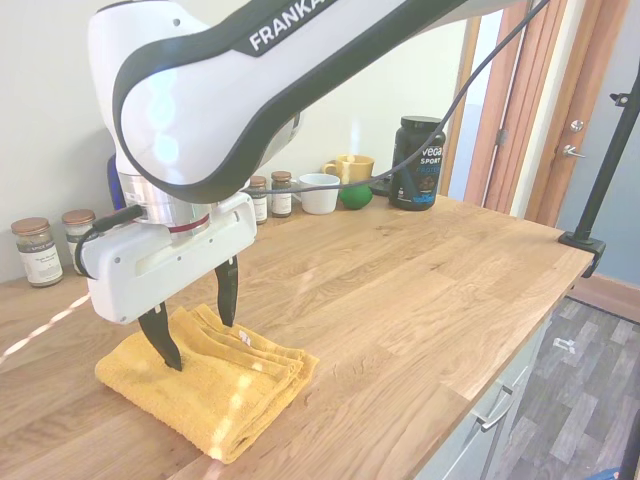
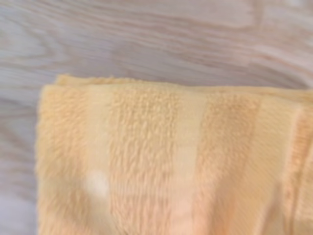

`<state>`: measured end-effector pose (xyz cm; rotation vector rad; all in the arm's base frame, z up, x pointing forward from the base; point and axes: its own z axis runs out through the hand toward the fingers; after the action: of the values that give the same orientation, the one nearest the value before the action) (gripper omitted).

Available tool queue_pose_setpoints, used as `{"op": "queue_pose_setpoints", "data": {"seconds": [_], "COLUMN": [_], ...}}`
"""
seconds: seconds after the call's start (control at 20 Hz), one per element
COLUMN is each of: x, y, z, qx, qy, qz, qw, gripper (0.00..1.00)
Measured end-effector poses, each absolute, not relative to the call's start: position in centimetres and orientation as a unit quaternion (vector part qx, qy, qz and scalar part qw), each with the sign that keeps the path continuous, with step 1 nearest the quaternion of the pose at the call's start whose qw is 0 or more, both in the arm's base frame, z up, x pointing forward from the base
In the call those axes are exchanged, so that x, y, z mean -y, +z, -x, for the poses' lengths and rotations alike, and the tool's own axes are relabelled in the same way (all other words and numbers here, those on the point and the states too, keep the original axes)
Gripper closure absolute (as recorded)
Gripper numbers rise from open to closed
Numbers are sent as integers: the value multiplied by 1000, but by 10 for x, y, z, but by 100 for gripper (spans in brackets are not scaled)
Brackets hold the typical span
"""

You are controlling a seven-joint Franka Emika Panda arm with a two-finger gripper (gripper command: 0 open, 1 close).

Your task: Wipe the counter

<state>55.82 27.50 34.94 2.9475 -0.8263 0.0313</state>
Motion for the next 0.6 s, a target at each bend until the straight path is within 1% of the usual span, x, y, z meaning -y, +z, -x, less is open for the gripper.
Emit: {"op": "queue_pose_setpoints", "data": {"seconds": [0.15,0.2,0.6], "x": [-275,-275,-274], "y": [338,337,336], "z": [-564,-565,-567], "qx": [272,272,274], "qy": [5,4,7], "qz": [-961,-961,-961], "qw": [44,44,45], "gripper": [0,100,100]}}
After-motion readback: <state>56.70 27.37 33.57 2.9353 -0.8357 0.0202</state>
